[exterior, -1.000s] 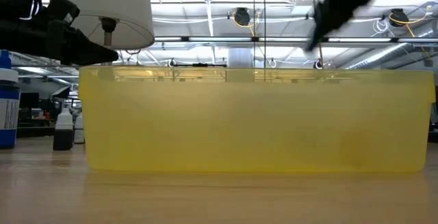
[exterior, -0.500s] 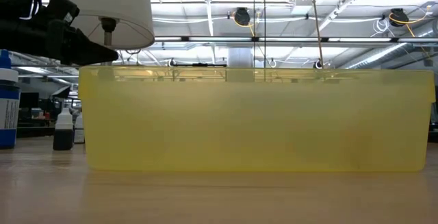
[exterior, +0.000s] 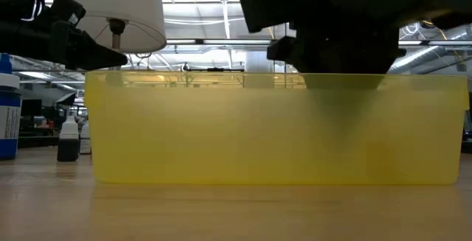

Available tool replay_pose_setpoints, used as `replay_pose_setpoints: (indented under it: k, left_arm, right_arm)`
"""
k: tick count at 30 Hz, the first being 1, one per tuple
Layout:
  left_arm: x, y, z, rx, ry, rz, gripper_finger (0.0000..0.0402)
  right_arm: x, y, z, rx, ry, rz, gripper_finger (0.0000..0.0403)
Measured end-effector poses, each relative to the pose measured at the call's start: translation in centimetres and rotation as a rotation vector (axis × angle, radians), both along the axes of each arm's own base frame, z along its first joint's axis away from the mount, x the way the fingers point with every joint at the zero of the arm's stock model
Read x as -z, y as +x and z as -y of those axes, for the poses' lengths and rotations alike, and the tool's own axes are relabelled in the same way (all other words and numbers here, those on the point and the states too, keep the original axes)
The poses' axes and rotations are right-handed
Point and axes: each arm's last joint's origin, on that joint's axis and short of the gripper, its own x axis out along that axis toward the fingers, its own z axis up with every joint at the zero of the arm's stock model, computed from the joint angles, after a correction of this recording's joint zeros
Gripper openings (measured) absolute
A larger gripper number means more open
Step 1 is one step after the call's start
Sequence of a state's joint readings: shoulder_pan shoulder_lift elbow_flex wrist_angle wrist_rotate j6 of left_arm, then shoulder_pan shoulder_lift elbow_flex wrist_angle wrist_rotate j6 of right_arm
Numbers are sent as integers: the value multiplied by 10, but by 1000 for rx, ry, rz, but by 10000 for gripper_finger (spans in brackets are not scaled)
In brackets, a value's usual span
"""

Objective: Pick & Place food coloring
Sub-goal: Put the small green food coloring bottle into the yellow container

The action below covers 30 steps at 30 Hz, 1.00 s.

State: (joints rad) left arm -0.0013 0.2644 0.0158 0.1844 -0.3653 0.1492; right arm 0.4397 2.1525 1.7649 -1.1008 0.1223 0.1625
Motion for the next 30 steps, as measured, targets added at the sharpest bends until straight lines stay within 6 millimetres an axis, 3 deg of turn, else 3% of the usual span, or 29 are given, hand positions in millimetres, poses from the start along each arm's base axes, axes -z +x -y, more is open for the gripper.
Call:
replay_pose_setpoints:
  k: [8, 20, 30]
  left_arm:
    - [0, 0, 0, 0, 0, 0, 132]
    - [0, 0, 0, 0, 0, 0, 132]
    - [0, 0, 0, 0, 0, 0, 131]
  right_arm:
    - [10, 4, -2, -22, -2, 3, 56]
    - [4, 5, -3, 25, 23, 36, 138]
    - [-6, 3, -2, 33, 41, 35, 140]
